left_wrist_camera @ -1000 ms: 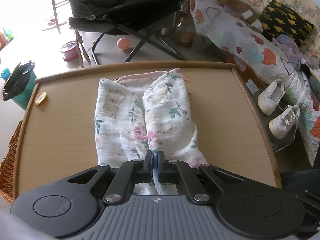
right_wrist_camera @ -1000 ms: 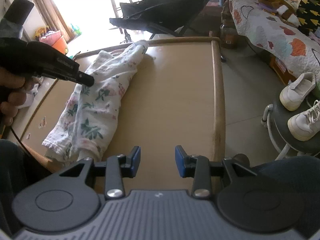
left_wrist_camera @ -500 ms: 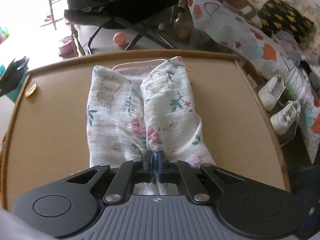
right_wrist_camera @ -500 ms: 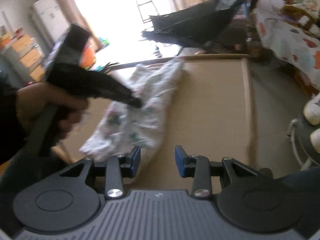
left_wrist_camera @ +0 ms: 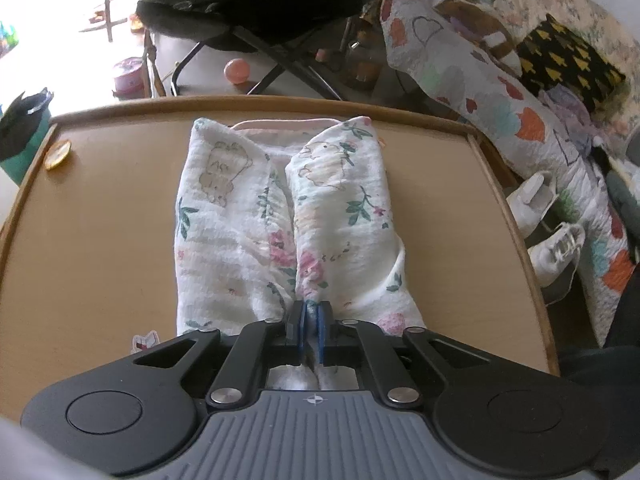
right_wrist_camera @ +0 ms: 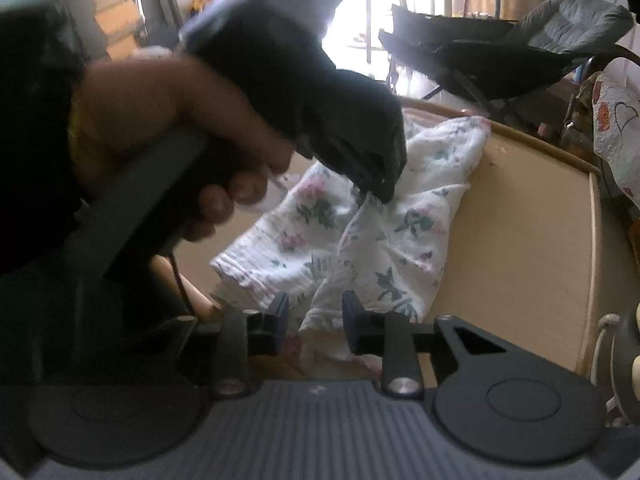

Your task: Fold clothes

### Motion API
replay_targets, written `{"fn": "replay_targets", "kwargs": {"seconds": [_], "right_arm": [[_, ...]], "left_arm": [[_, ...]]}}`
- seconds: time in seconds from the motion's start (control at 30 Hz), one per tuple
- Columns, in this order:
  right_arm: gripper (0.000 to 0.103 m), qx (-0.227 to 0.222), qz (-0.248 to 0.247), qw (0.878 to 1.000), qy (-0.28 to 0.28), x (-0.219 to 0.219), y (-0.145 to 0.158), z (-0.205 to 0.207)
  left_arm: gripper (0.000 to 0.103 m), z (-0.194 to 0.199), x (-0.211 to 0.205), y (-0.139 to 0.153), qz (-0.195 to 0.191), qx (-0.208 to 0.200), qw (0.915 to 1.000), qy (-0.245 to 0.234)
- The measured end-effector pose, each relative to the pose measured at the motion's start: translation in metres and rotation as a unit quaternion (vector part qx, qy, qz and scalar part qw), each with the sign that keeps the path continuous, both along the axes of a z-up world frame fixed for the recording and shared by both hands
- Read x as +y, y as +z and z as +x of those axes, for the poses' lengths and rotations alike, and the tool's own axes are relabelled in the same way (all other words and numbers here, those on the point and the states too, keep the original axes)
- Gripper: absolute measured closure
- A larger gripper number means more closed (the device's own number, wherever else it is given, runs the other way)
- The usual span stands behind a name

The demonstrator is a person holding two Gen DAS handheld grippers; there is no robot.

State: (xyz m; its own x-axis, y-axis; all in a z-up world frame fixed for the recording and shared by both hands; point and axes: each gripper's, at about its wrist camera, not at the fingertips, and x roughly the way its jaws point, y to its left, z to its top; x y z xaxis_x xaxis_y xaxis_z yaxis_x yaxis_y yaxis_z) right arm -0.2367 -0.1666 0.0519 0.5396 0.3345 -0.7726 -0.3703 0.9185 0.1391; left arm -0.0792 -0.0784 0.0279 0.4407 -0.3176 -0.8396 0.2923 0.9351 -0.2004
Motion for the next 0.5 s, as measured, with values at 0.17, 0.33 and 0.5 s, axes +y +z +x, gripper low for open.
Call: {"fn": "replay_targets", "kwargs": {"seconds": [0.17,0.33,0.5], "right_arm": [[0.075,0.013,-0.016,1.000,-0.006,0.005,-0.011,0.004],[0.093,0.019,-0.032,0.999,-0.008,0.008,-0.018,0.002],[0.099,0.008,-0.023,1.000,-0.010,0.007,-0.010,-0.002]], "left_arm": [[0.093,-0.001,0.005,-0.005,-0.016,0.004,0.9998,0.005],[0.091,-0.002,0.008,-0.010,-0.031,0.006,0.9994,0.013],[0.089,-0.002,0.011,-0.012,-0.042,0.006,0.9990,0.016]]}}
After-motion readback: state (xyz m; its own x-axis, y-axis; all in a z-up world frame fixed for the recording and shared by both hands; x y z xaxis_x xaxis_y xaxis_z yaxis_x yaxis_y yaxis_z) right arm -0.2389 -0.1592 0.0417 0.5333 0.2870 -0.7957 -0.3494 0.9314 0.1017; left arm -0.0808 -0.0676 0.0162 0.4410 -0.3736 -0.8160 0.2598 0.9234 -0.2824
